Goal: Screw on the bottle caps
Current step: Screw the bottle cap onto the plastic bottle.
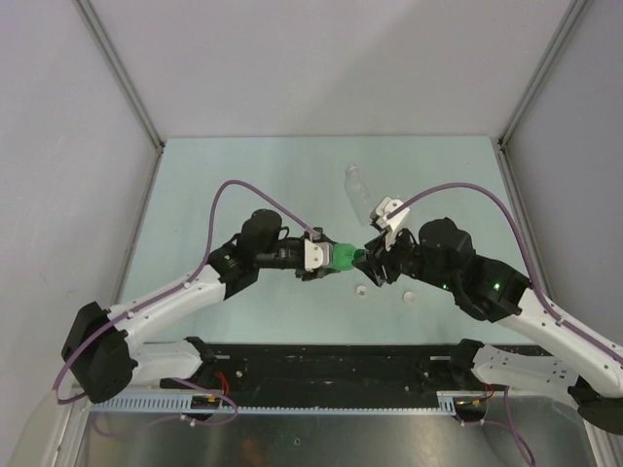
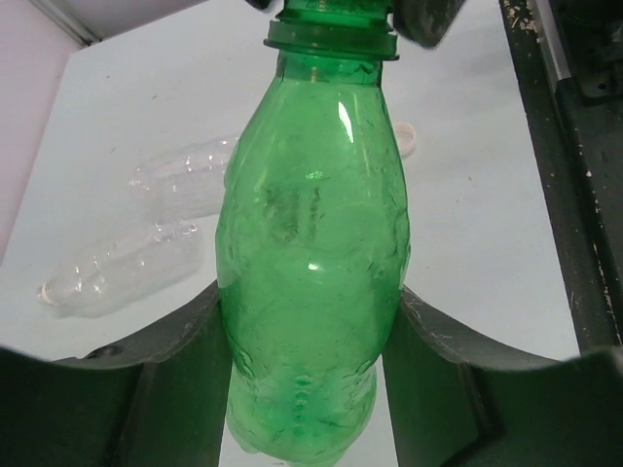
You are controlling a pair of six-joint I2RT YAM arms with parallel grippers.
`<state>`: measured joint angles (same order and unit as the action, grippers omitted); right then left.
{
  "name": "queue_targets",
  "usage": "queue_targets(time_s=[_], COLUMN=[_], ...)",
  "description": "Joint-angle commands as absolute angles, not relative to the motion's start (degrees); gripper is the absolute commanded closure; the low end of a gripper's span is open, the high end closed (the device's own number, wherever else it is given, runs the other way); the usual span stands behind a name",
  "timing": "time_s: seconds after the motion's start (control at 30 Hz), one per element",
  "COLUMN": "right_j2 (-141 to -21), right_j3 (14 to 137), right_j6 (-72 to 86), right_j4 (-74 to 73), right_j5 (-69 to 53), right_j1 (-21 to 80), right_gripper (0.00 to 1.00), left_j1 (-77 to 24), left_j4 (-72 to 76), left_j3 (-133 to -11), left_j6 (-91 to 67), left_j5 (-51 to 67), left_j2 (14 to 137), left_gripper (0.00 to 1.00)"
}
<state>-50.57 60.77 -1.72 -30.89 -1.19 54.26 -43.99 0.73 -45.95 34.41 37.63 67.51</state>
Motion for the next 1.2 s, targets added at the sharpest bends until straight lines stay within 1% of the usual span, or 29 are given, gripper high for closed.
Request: queue_targets(time_s=[0.0, 0.13, 0.2, 0.27, 0.33, 0.43, 0.57, 0.63, 0.73, 0.9, 1.03, 1.17], right_j2=[-49.0, -48.6, -48.2, -47.7, -47.1, -44.9, -39.7, -37.3, -36.0, -39.4, -43.3, -45.0], right_j3=[62.0, 62.0, 62.1, 62.0, 62.0, 62.0, 61.6, 60.6, 59.4, 59.2, 59.2, 59.2], right_j6=[1.2, 1.3, 0.9, 0.4, -0.9, -9.6, -24.9, -29.0, -32.2, -34.3, -34.6, -34.6], right_j4=[-22.5, -20.9, -20.3, -20.0, -20.4, -26.0, -39.6, -41.6, -40.7, -38.4, -36.4, -35.8], right_j5=[4.0, 6.8, 7.1, 7.3, 8.3, 5.5, -9.1, -12.5, -13.6, -13.8, -12.8, -12.6], right_j1=[55.0, 55.0, 55.0, 55.0, 54.9, 54.9, 54.9, 54.9, 54.9, 54.9, 55.0, 55.0], right_gripper=[0.42, 0.16, 0.06, 0.02, 0.01, 0.01, 0.05, 0.06, 0.13, 0.16, 0.27, 0.32], left_j1=[-45.0, -45.0, -45.0, -45.0, -44.9, -44.3, -41.9, -41.4, -41.2, -41.2, -41.2, -41.2], left_j4=[3.9, 4.0, 4.2, 4.9, 6.0, 6.4, 3.0, 1.8, 0.7, -1.8, -2.6, -2.9], left_j3=[-47.8, -47.3, -47.1, -46.7, -46.1, -45.3, -44.7, -44.5, -44.6, -45.3, -45.7, -45.7], left_j6=[33.5, 32.8, 32.2, 31.6, 31.1, 31.6, 36.3, 37.9, 38.9, 39.8, 40.5, 40.9], left_j5=[34.2, 34.5, 35.2, 35.5, 35.6, 37.6, 45.5, 47.0, 47.5, 48.6, 48.7, 48.9], left_j2=[68.8, 69.8, 70.5, 70.9, 71.0, 70.6, 68.6, 67.7, 67.7, 68.6, 68.6, 68.5], left_gripper=[1.0, 1.0, 1.0, 1.0, 1.0, 1.0, 1.0, 1.0, 1.0, 1.0, 1.0, 1.0])
